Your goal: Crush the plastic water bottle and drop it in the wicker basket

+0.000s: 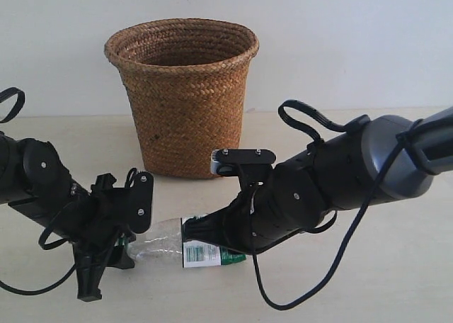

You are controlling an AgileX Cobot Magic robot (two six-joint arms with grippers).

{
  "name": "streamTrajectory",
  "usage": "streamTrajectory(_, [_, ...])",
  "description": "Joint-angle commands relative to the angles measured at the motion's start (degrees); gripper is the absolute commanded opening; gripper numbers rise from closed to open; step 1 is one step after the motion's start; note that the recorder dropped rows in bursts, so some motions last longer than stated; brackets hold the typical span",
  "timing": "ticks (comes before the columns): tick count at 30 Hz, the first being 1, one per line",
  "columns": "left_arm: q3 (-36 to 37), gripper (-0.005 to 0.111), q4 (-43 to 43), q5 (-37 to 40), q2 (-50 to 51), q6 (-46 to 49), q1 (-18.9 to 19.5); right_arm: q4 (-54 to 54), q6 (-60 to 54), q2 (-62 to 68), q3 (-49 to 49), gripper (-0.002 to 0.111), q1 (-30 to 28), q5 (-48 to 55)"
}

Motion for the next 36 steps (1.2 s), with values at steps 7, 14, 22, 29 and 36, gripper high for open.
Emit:
streamTrajectory(7, [0.19, 0.004, 0.21, 2.17, 0.18, 0.20, -0.37, 0.16, 0.03, 2.66, 1.38, 0.000, -0.27, 8.22])
streamTrajectory(14, [0.19, 0.004, 0.32, 1.78, 0.18, 0.20, -0.37, 0.16, 0.03, -4.06, 1.38, 0.000, -0.27, 7.53])
streamTrajectory(22, [0.19, 0.004, 0.64, 1.78, 0.18, 0.20, -0.37, 0.16, -0.82, -14.71, 1.38, 0.000, -0.27, 6.99])
streamTrajectory(29, [0.19, 0.004, 0.64, 1.78, 0.18, 0.20, -0.37, 0.55, -1.04, -15.87, 1.38, 0.000, -0.14, 4.42])
streamTrajectory(36, [0.19, 0.004, 0.64, 1.78, 0.18, 0.20, -0.37, 0.85, -1.14, -12.20, -1.59, 0.000, 1.50, 3.87])
